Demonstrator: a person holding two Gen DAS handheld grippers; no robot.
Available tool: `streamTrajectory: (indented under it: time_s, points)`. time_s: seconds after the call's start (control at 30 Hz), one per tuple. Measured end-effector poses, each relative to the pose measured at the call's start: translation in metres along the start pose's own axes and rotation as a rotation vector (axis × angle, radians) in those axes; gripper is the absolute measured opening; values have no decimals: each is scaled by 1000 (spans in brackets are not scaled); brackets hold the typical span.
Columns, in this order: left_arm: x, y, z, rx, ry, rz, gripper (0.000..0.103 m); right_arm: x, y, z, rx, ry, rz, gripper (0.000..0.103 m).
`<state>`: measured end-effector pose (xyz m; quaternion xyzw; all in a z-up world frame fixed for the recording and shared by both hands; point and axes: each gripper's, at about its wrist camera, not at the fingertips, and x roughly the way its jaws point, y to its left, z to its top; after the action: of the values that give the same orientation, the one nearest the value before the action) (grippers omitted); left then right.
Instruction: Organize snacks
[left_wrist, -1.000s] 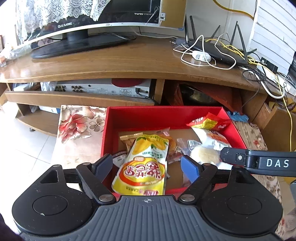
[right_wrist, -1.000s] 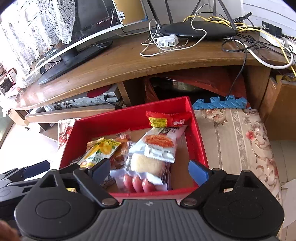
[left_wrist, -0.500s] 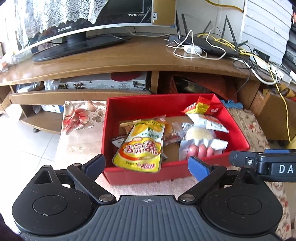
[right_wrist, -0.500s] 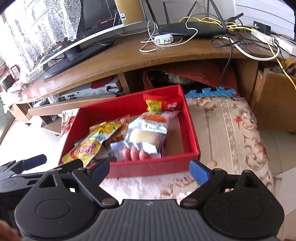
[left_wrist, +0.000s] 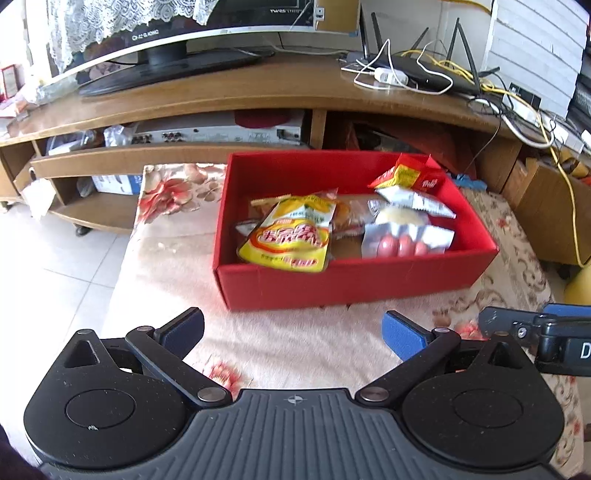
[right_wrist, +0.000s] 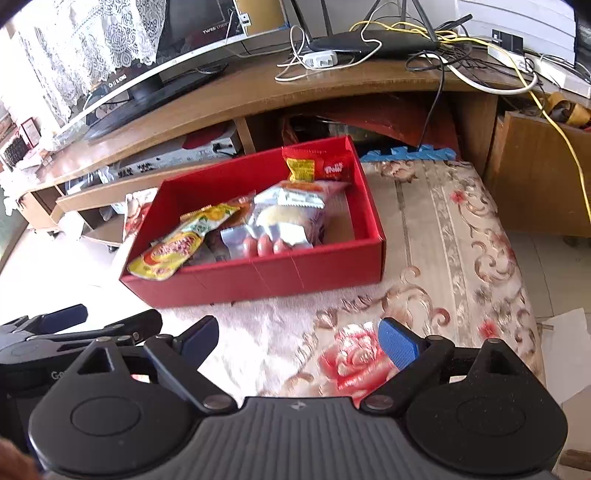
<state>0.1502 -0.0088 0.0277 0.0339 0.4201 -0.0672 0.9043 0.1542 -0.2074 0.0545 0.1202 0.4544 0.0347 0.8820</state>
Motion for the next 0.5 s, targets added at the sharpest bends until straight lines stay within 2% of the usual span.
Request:
streamTrajectory:
  time_s: [0.23,0.5]
  points:
    - [-8,2,-13,-21,0,15,103,0,0,-16,-15,25,-41,93]
    - [-20,-5,-27,14,-15,8,103,-4,0,-30,-26,36,-48,93]
